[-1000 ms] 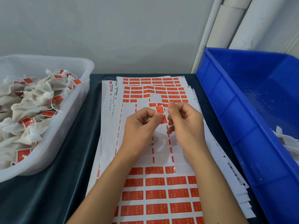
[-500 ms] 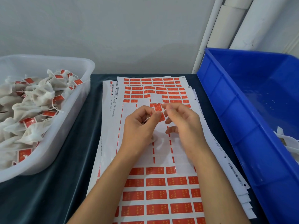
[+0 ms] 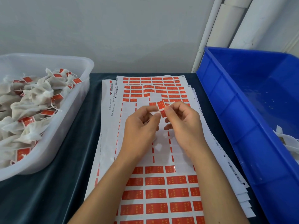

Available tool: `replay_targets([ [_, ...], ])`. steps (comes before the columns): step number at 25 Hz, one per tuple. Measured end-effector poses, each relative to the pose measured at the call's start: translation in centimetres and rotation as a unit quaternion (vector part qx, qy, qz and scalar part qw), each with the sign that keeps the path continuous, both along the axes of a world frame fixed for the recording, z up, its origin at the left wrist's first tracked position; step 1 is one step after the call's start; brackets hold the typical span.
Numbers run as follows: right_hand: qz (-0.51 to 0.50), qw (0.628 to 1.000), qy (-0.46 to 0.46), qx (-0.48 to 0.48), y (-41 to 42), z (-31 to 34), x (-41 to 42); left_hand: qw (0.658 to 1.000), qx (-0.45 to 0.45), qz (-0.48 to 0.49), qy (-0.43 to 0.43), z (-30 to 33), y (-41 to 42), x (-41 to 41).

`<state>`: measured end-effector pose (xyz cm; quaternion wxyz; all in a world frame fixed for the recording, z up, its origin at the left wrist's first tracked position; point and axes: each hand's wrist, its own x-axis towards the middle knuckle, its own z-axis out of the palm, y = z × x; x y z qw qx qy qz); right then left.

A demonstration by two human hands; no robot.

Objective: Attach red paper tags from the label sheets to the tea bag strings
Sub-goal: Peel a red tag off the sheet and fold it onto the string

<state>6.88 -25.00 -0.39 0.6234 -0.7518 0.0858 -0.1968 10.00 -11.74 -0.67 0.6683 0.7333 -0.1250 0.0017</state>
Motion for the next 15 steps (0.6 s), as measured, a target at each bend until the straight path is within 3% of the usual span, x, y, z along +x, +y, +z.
replay_targets([
  [3,-0.012,1.0,0.004,0.008,-0.36,-0.06,0.02,1.0,0.013,0.016,-0.023,0.05,-0.05,-0.22],
  [8,0.0,1.0,0.0,0.001,-0.39,-0.12,0.08,0.984,0.061,0.018,-0.167,0.21,0.01,-0.74],
  [15,-0.01,1.0,-0.003,-0.005,-0.18,-0.36,0.37,0.97,0.134,0.06,-0.192,-0.38,-0.11,-0.23],
])
